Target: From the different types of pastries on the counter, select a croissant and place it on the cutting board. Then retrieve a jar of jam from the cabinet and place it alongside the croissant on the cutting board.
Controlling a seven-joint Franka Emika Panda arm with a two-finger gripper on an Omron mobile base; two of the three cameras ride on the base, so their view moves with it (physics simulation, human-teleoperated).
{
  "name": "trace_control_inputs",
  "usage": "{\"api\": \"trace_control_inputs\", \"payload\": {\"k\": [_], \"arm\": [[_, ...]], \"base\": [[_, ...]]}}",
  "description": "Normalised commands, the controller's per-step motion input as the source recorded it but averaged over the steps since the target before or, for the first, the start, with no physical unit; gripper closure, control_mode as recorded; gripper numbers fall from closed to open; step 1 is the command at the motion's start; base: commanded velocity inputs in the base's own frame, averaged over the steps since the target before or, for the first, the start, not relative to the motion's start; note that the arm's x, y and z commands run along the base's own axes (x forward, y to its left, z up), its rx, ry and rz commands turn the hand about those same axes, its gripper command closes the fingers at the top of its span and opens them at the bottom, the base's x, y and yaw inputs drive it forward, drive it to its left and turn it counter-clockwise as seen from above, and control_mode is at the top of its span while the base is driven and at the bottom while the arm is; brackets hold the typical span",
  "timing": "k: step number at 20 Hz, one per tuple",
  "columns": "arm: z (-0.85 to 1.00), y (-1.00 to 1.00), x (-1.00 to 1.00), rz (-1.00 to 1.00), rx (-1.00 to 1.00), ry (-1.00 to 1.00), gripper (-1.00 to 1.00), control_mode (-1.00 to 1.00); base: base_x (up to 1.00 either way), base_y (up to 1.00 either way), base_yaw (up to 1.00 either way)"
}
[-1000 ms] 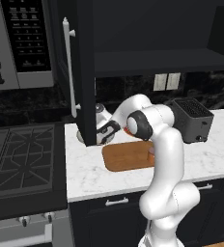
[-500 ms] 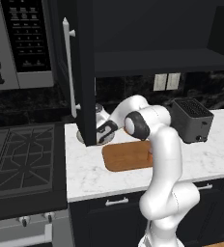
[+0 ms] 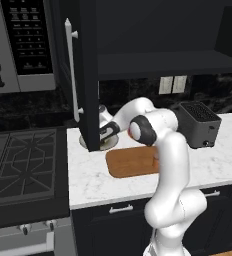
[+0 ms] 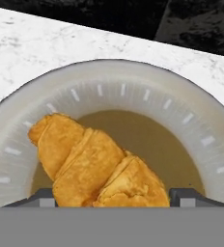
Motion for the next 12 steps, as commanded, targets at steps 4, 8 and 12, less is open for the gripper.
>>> {"api": "trace_control_inputs", "payload": {"k": [4, 8, 12], "arm": [[0.97, -0.12, -0.56, -0.06, 0.02, 0.00, 1.00, -1.00], [0.44, -0.02, -0.85, -0.07, 0.01, 0.00, 1.00, -1.00], [-0.37, -0.32, -1.00, -0.13, 0.06, -0.05, 1.00, -1.00]], "base": [[0.00, 0.00, 0.00], [0.00, 0.00, 0.00], [0.00, 0.00, 0.00]]}}
